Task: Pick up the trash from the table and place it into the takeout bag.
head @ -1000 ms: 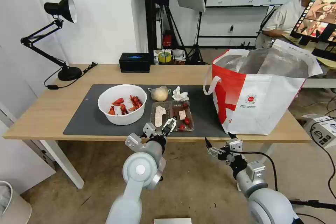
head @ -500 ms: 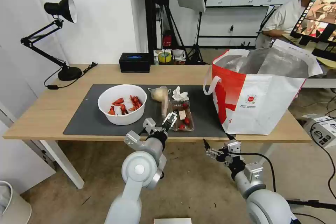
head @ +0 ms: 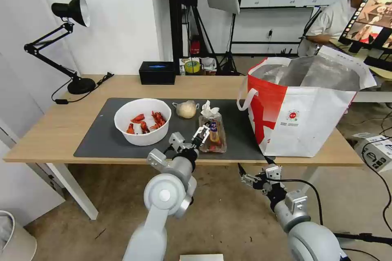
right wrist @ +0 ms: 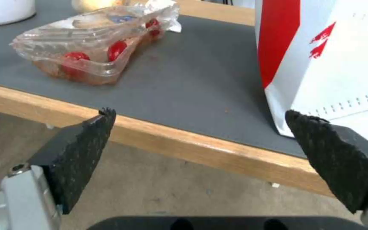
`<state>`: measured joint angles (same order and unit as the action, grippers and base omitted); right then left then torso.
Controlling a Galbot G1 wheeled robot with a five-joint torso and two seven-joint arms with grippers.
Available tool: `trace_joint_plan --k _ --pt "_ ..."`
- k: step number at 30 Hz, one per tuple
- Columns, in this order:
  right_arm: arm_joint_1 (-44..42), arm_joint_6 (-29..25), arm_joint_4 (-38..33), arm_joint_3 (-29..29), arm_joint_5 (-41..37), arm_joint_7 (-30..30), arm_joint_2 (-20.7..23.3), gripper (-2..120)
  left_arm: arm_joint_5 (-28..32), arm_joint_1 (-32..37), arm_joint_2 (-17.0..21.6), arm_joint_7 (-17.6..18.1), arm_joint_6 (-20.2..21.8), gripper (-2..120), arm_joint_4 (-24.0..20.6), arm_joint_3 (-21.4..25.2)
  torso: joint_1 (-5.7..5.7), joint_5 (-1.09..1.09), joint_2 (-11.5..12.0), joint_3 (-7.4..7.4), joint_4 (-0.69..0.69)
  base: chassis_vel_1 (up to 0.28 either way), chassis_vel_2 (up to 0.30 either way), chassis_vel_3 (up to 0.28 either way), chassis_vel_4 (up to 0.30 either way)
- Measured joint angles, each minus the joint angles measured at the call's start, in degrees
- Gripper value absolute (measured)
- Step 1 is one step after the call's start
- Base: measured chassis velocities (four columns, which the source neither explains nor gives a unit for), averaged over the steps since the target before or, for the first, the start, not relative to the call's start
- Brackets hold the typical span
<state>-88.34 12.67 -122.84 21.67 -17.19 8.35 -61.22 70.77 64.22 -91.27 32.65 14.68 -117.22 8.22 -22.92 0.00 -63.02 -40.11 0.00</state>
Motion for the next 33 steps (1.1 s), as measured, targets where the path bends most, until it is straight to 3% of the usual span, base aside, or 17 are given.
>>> trace_joint_plan --k 11,16,22,24,25,27,28,31,33 --pt "-0.74 -0.29 -0.39 0.41 -0.14 0.06 -0.05 100 -0.76 -2.46 0.3 -1.27 0.7 100 1.12 -1.44 0.0 0.0 0.0 0.0 0.0 0.0 0.0 0.0 0.0" --pt "-0.79 -0.46 -0.43 0.42 -0.28 0.13 -0.11 100 -2.92 -5.76 3.03 -2.31 1.72 100 2.28 -3.55 0.0 0.0 0.0 0.0 0.0 0.0 0.0 0.0 0.0" --pt "-0.65 -0.48 -0.69 0.41 -1.0 0.24 -0.13 100 -8.32 -10.28 6.42 -2.3 2.49 83 4.96 -7.14 0.0 -0.01 0.0 0.0 0.0 0.0 0.0 0.0 0.0" --pt "-0.29 -0.43 -0.98 0.45 -3.2 0.43 -0.04 100 -13.3 -12.63 9.64 -3.44 3.35 72 6.81 -10.94 0.0 -0.01 0.0 0.0 0.0 0.0 0.0 0.0 0.0" --pt "-0.29 -0.43 -0.98 0.45 -3.2 0.43 -0.04 100 -13.3 -12.63 9.64 -3.44 3.35 72 6.81 -10.94 0.0 -0.01 0.0 0.0 0.0 0.0 0.0 0.0 0.0" --pt "0.2 -0.4 -1.07 0.6 -4.27 0.52 0.13 100 -15.92 -14.48 13.68 -4.59 3.85 62 7.54 -14.02 0.0 -0.01 0.0 0.0 -0.01 0.0 0.0 0.0 0.0" --pt "0.2 -0.4 -1.07 0.6 -4.27 0.52 0.13 100 -15.92 -14.48 13.68 -4.59 3.85 62 7.54 -14.02 0.0 -0.01 0.0 0.0 -0.01 0.0 0.0 0.0 0.0" --pt "0.95 -0.36 -1.08 0.64 -4.99 0.55 0.34 100 -18.49 -15.65 19.48 -6.7 4.14 47 7.51 -15.67 0.0 -0.01 0.0 0.0 0.0 0.0 0.0 0.0 0.0" --pt "1.17 -0.36 -1.07 0.64 -5.09 0.56 0.35 100 -19.13 -15.84 21.0 -7.33 4.19 41 7.37 -15.81 0.0 -0.01 0.0 0.0 0.01 0.0 0.0 0.0 0.0"
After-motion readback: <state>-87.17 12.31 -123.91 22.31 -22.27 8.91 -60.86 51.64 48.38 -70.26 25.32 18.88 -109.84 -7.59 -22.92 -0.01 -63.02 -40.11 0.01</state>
